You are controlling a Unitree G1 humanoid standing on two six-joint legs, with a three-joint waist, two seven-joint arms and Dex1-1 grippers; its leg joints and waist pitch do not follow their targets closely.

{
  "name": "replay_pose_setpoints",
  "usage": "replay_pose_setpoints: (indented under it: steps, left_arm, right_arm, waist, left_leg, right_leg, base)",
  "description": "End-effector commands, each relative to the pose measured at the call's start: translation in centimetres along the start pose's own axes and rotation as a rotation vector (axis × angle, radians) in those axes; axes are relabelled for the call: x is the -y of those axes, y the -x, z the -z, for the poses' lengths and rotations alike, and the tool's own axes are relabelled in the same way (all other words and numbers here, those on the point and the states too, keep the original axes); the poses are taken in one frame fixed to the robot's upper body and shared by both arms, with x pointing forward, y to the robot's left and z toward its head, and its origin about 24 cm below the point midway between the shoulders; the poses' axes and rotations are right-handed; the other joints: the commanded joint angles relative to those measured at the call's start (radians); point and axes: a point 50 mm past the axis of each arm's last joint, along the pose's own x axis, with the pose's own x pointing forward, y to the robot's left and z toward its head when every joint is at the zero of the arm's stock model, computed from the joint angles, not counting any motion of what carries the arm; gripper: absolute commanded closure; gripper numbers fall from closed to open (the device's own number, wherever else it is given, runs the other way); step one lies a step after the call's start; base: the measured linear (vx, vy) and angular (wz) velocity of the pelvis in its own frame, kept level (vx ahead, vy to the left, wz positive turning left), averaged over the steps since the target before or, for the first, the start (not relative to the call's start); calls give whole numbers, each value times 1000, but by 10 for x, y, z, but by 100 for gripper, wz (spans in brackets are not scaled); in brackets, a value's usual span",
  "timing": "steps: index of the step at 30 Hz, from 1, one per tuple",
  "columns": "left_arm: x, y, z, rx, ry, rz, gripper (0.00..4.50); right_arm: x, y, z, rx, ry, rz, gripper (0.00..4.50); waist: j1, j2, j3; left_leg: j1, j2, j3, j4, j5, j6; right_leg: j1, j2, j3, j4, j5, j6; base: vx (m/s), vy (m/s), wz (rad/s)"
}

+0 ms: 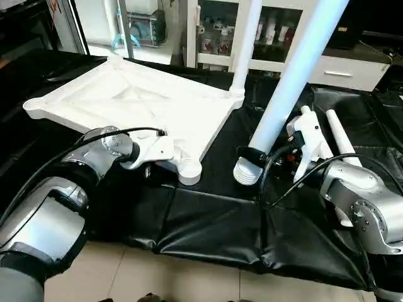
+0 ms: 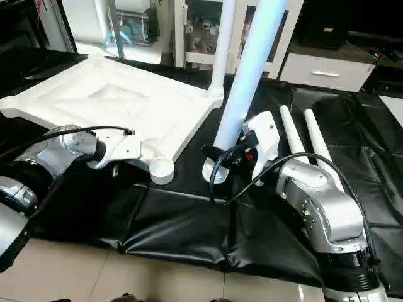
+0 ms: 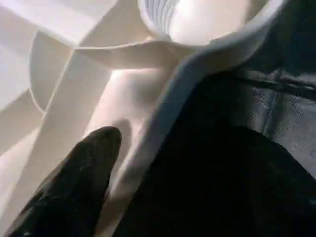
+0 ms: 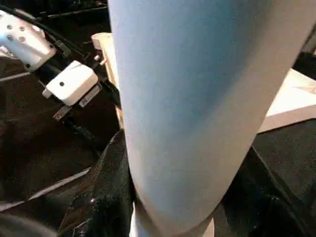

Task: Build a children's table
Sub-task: Pick table leg

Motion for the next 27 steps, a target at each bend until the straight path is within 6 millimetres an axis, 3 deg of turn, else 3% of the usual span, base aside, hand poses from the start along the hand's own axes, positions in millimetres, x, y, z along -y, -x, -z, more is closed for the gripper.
replay_pose_setpoints:
  steps: [1, 2, 6, 7, 9, 19, 27]
  left_arm:
    - [0, 0, -4, 2, -26, 47, 92]
    - [1, 0, -6, 17, -27, 57, 117]
    - [-1, -1, -12, 47, -31, 66, 125]
    - [-1, -1, -12, 47, -31, 66, 157]
    - [0, -1, -13, 42, -42, 89, 164]
    - [9, -8, -6, -75, -162, 135, 253]
    - [10, -8, -3, -113, -202, 137, 326]
  right_arm:
    - [-3, 1, -4, 4, 28, -18, 264]
    - [-3, 1, -4, 3, 29, -19, 264]
    - [-3, 1, -4, 3, 34, -23, 264]
    - [-3, 1, -4, 3, 34, -23, 264]
    - [-3, 0, -4, 1, 37, -26, 264]
    - [-4, -1, -2, -10, 57, -43, 264]
    - [-5, 0, -1, -14, 65, -49, 264]
  waist:
    - [4, 5, -78]
    - [4, 5, -79]
    - [5, 2, -80]
    - [6, 4, -79]
    - [5, 5, -79]
    - [5, 4, -78]
    - [3, 5, -76]
  left_leg:
    - [12, 40, -14, -86, -160, -30]
    - [12, 40, -13, -85, -153, -29]
    - [12, 40, -12, -84, -150, -24]
    - [12, 40, -13, -84, -149, -24]
    - [13, 41, -12, -84, -154, -24]
    - [12, 42, -13, -85, -158, -22]
    - [12, 41, -15, -87, -180, -28]
  right_leg:
    - [69, -77, 34, -61, -208, -205]
    - [69, -77, 35, -58, -196, -211]
    - [71, -77, 34, -58, -177, -225]
    - [71, -78, 34, -57, -182, -225]
    - [69, -78, 34, -57, -188, -225]
    - [70, -78, 35, -59, -197, -215]
    - [69, -79, 36, -66, -258, -194]
  base:
    - [0, 0, 0]
    - [0, 0, 0]
    - [0, 0, 0]
    - [0, 0, 0]
    - [0, 0, 0]
    - [0, 0, 0]
    - [0, 0, 0]
